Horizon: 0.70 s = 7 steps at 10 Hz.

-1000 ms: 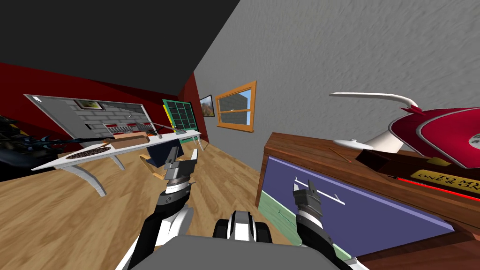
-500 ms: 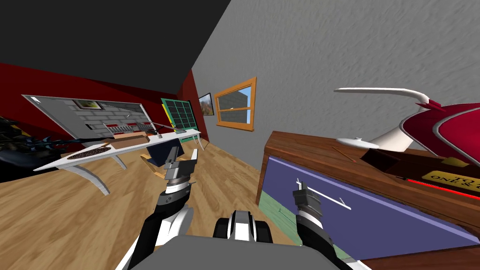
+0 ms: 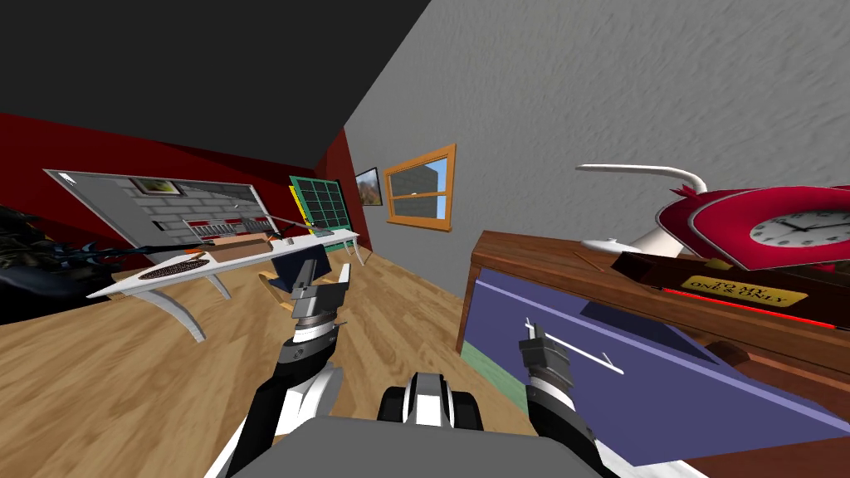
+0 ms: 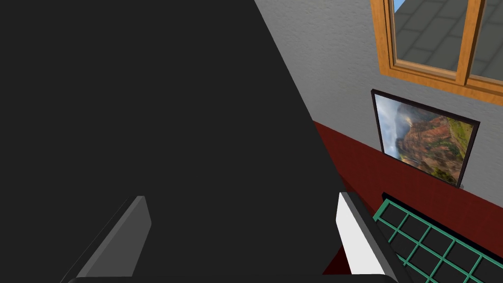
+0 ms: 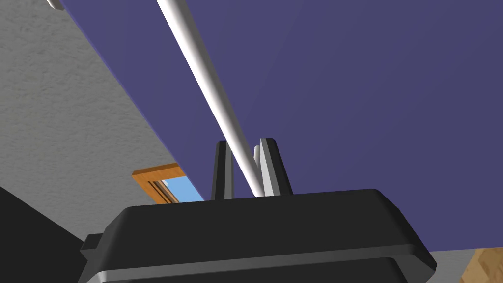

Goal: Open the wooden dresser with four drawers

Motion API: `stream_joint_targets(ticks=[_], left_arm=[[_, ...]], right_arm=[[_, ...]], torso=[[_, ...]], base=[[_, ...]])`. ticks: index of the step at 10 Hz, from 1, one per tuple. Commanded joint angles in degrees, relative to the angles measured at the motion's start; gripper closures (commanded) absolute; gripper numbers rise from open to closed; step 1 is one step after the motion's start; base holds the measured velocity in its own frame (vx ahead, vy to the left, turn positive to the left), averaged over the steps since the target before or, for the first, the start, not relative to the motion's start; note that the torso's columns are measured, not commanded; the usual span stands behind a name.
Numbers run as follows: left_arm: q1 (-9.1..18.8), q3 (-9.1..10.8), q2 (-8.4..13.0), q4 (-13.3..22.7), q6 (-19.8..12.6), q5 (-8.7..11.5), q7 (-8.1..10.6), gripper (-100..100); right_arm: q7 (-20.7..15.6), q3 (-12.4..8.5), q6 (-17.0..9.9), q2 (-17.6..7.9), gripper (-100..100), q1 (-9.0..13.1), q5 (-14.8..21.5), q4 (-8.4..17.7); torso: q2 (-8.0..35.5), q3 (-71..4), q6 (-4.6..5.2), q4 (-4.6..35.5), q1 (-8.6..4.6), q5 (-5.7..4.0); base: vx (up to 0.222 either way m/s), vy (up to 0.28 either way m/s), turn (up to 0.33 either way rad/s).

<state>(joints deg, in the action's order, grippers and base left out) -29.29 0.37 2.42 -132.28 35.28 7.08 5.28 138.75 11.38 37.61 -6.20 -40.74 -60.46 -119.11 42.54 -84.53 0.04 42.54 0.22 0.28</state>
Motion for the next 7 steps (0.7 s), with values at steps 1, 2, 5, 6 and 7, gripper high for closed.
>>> stream_joint_targets(ticks=[1,2,5,6,7], left_arm=[[0.0,0.00,0.0,0.0,0.0,0.0,0.00,0],[0.0,0.00,0.0,0.0,0.0,0.0,0.00,0],[0.0,0.00,0.0,0.0,0.0,0.0,0.00,0],[0.0,0.01,0.0,0.0,0.0,0.0,0.00,0],[0.0,0.01,0.0,0.0,0.0,0.0,0.00,0]], right_arm=[[0.5,0.1,0.6,-0.4,100,-0.2,0.4,-0.9],[0.6,0.2,0.8,-0.5,100,-0.3,0.6,-1.3],[-0.2,0.3,-1.1,-0.5,-100,-3.1,-0.4,-3.4],[-0.4,0.1,-1.7,-0.6,-100,-4.1,-0.8,-5.0],[-0.7,0.0,-2.4,-0.7,-100,-5.2,-1.2,-6.5]], torso=[[0.1,0.1,0.00,0.0,0.10,-0.02],[0.1,0.1,0.01,0.1,0.05,0.04],[-0.1,0.0,-0.03,0.1,0.00,0.09],[-0.4,-0.2,-0.03,-0.2,-0.19,-0.12],[-0.6,-0.3,-0.04,-0.3,-0.26,-0.25]], base=[[-0.129,0.089,-0.021],[-0.142,0.114,-0.020],[-0.076,0.060,-0.021],[0.054,0.018,-0.049],[0.064,0.017,-0.032]])
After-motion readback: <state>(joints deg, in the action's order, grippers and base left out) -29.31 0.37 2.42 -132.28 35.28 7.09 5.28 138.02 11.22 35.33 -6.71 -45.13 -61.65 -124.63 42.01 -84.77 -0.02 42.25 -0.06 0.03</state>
